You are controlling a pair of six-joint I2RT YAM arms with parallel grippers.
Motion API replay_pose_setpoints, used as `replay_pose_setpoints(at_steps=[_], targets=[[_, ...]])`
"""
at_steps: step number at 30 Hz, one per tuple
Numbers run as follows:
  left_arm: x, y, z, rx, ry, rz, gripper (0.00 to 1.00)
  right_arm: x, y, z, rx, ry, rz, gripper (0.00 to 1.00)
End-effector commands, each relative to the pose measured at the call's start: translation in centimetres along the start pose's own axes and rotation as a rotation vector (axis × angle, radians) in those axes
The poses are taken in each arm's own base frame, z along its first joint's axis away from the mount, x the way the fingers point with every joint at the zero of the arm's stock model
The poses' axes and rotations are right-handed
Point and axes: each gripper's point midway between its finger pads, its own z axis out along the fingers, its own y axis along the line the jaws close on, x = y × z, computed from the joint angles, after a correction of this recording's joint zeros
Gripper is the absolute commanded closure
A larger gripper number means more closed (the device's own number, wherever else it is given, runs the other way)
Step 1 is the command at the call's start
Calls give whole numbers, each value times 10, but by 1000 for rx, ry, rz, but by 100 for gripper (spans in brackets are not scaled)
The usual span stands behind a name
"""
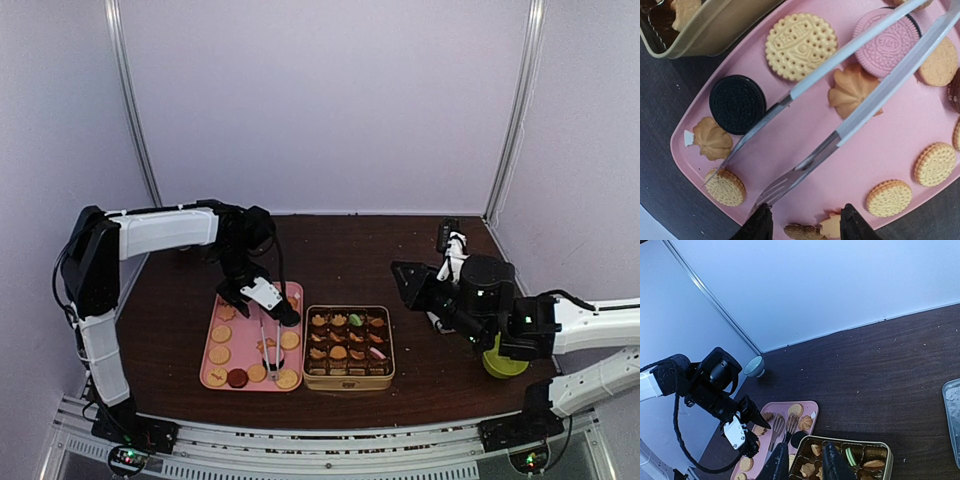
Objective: Pack the cookies
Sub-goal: Pick up the clamp from the plate.
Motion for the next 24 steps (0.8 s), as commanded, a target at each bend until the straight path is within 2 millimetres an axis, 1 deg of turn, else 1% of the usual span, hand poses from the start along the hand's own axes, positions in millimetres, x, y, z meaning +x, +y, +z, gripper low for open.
replay_pose_setpoints(at_steps=[1,6,14,21,24], targets=[[4,18,9,-54,35,60,52,17,2,2,-6,45,-22,76],[15,18,28,-60,100,116,52,22,5,2,-15,58,-19,77],[22,26,43,-84,159,179,55,22,7,0,-25,59,-21,77],[23,24,51,-81,200,235,62,24,6,0,-25,64,-17,78],[19,24,48,-84,203,245,65,24,7,0,-27,66,-18,78]])
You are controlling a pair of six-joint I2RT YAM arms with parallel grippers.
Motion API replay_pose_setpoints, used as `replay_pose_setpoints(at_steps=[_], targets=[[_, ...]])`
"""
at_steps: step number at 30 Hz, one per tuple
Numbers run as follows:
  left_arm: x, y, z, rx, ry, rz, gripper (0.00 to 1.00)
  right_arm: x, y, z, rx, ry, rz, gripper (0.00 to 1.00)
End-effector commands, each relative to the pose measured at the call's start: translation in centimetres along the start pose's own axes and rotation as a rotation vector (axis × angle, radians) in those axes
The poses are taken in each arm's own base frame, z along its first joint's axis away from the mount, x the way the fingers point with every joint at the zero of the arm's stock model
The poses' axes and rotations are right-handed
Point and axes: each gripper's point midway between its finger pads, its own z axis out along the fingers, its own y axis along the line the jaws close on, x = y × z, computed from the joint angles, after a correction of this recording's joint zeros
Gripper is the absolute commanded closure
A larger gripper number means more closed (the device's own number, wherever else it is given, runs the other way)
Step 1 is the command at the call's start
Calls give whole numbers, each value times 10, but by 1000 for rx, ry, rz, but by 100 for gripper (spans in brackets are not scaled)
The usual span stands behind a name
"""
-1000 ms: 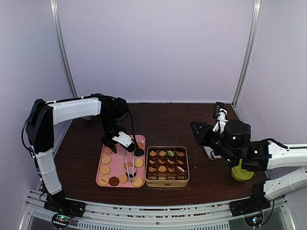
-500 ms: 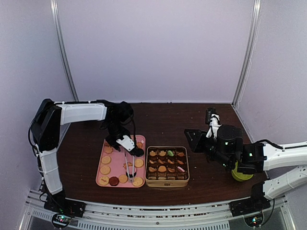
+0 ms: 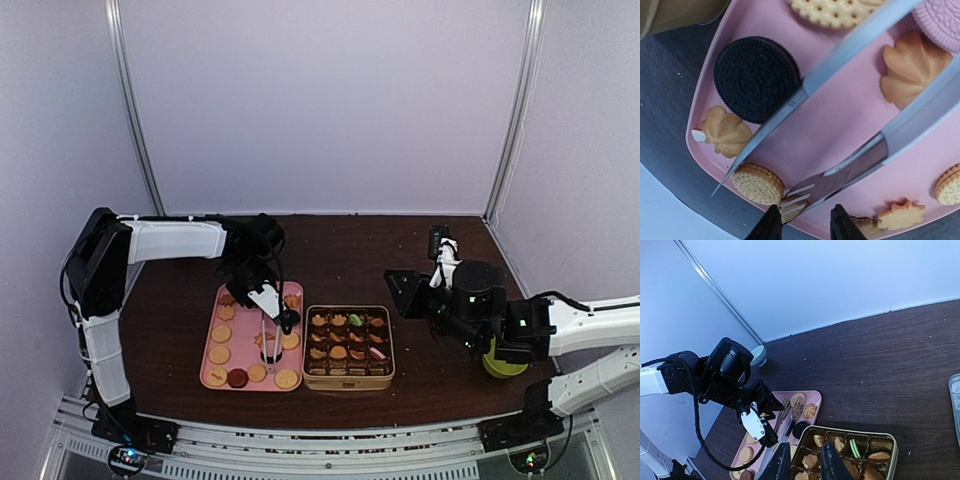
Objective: Pack the cookies
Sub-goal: Pick up the clamp from the plate.
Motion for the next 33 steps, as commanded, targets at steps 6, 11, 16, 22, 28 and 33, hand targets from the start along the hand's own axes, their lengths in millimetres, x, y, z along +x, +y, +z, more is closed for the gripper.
replay_pose_setpoints(at_steps=[6,11,16,22,28,33], targets=[[-19,-28,5,73,-8,81,70,4,1,-1,-7,10,2,78],[-29,-41,6,106,-20,83,77,4,3,-1,-11,11,1,78],[-34,-52,7,143,-21,74,87,4,3,-1,-14,15,5,78],[-30,-61,2,184,-1,55,83,2,4,0,-10,11,0,78],[-26,-53,-1,158,16,49,60,2,8,3,-12,19,-8,78],[-25,-39,-5,113,16,37,51,2,10,4,-14,21,-14,78]])
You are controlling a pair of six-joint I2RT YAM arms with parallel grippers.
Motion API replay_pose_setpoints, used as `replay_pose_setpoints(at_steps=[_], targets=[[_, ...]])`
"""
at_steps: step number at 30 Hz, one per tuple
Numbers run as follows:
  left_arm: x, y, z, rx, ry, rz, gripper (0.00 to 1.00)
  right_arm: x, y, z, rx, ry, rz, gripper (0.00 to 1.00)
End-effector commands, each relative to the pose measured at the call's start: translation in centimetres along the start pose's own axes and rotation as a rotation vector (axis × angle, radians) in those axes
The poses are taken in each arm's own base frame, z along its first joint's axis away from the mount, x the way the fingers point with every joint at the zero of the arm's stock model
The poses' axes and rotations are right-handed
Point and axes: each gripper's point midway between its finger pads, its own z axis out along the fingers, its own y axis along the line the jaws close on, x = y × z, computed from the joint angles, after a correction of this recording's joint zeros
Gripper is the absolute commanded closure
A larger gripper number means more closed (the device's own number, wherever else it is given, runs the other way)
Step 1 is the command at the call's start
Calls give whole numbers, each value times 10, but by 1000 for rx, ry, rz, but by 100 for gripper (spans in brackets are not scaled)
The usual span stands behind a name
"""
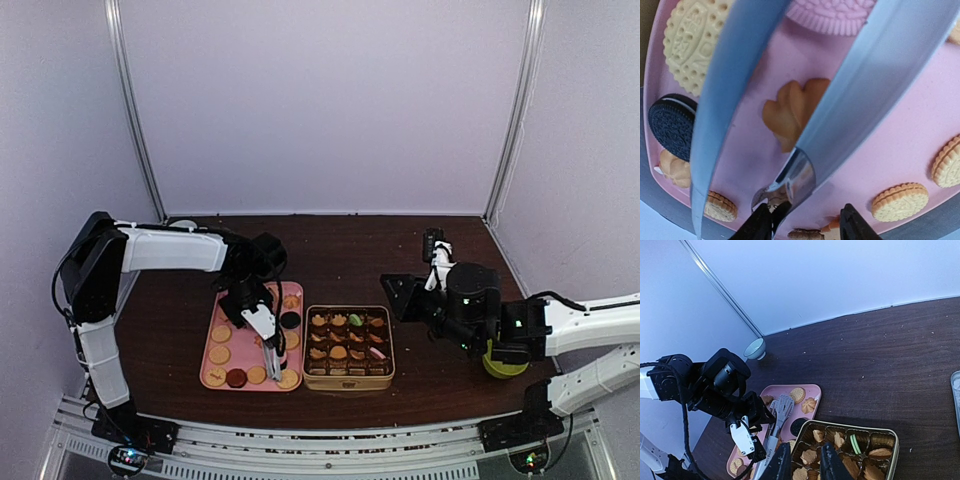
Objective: Pack the cookies
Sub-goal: Pick up the clamp from the plate.
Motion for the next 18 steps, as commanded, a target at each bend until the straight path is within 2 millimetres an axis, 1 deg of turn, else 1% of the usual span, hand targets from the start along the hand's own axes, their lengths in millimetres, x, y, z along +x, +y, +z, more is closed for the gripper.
replay_pose_setpoints(at_steps=[1,4,9,11,15,18], targets=[[-1,11,-4,-33,-9,-8,51,-8,9,0,-14,-7,2,78],[0,22,-10,-84,-12,-11,51,-9,10,0,-15,-8,1,78],[2,27,-18,-109,-8,4,50,-8,10,0,-14,-6,3,78],[2,27,-17,-109,-4,18,51,-7,11,0,-17,-4,6,78],[4,27,-9,-102,13,39,55,-6,9,1,-16,-1,9,79],[7,31,-4,-112,28,33,61,-6,10,0,-16,-1,10,78]])
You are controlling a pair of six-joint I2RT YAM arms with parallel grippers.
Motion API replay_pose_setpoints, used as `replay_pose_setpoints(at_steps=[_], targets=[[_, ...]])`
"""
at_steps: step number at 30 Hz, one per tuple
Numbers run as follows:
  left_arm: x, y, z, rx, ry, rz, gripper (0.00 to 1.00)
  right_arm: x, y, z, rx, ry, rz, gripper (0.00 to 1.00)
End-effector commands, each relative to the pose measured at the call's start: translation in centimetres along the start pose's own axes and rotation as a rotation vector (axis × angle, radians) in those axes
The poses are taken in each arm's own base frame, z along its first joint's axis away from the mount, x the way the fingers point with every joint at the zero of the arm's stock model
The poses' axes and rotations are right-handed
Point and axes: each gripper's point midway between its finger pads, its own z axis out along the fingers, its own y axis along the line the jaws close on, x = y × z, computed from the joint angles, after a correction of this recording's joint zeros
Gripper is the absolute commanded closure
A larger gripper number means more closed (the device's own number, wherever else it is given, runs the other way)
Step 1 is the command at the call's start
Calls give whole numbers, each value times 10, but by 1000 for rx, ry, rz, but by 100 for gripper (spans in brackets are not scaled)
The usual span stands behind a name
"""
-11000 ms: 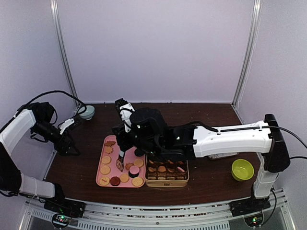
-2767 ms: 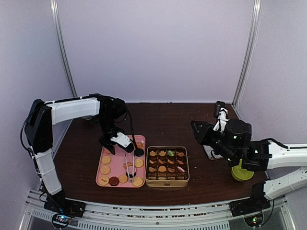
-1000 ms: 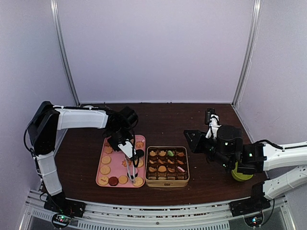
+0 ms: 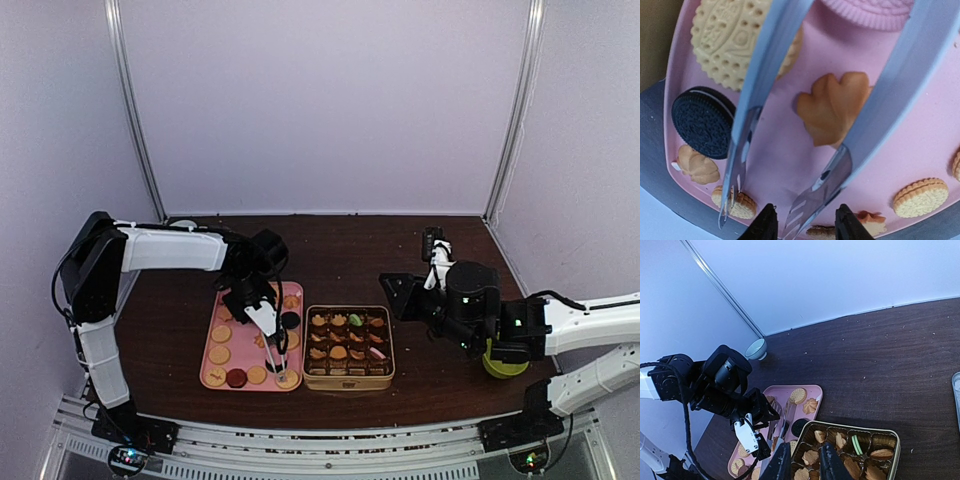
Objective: Pack the cookies
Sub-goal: Pick up the clamp from the plate.
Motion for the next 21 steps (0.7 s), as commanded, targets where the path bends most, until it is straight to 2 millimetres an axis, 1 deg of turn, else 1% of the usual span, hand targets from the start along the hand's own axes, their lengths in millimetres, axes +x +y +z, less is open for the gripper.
replay_pose_setpoints(at_steps=[1,5,6,7,9,14,17,21], targets=[[5,16,0,-57,25,12,64,-4,7,-1,-11,-1,9,79],[9,13,4,-57,42,10,77,-5,6,-1,-11,0,8,79],[9,12,5,-52,43,10,81,-5,6,-1,-12,-1,8,78],[11,10,6,-48,46,8,88,-4,6,-1,-11,-1,7,79],[13,6,5,-31,44,-1,94,-4,7,-1,-13,-1,12,78],[10,-8,2,9,24,-18,99,-4,7,-1,-16,-1,16,78],[8,-11,-4,13,8,-38,100,-3,9,1,-22,2,19,79],[5,-21,-21,42,-21,-79,100,-3,13,3,-32,6,22,78]])
